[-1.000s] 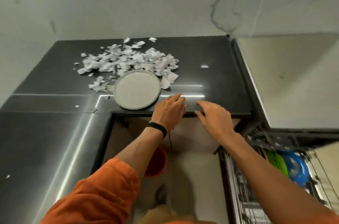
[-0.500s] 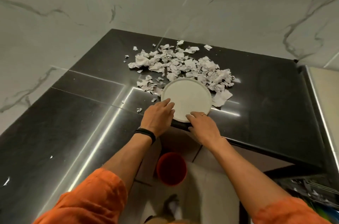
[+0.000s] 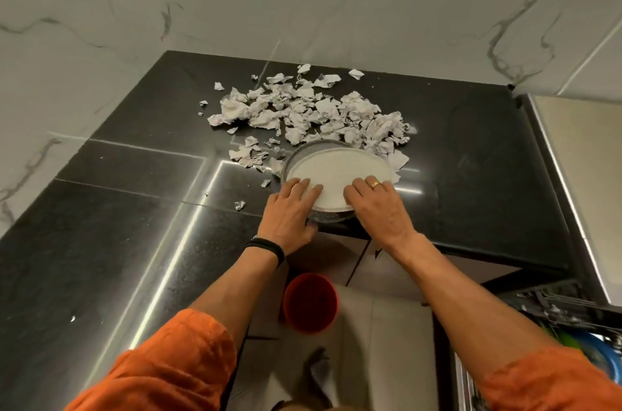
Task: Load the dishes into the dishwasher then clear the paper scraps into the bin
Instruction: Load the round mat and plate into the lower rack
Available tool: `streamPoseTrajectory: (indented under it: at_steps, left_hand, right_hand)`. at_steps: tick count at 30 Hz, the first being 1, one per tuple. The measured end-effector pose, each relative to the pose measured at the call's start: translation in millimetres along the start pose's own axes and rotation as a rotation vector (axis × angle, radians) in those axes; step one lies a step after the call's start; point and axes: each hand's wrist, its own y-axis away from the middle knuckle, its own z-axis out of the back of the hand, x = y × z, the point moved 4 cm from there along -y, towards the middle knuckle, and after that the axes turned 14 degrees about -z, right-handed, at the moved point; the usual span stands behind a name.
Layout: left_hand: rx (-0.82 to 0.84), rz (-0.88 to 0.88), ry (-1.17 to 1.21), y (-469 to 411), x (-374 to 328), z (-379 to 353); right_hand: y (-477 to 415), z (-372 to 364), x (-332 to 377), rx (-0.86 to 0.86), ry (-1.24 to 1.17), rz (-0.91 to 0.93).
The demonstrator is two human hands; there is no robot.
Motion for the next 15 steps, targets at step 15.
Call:
streamPoseTrajectory:
  at_steps: [15]
  left_hand:
    - [-0.345, -0.547, 0.123, -98.2, -156.6, 21.8]
  right_hand:
    - [111.3, 82.5, -134.2, -0.088, -0.076, -0.402]
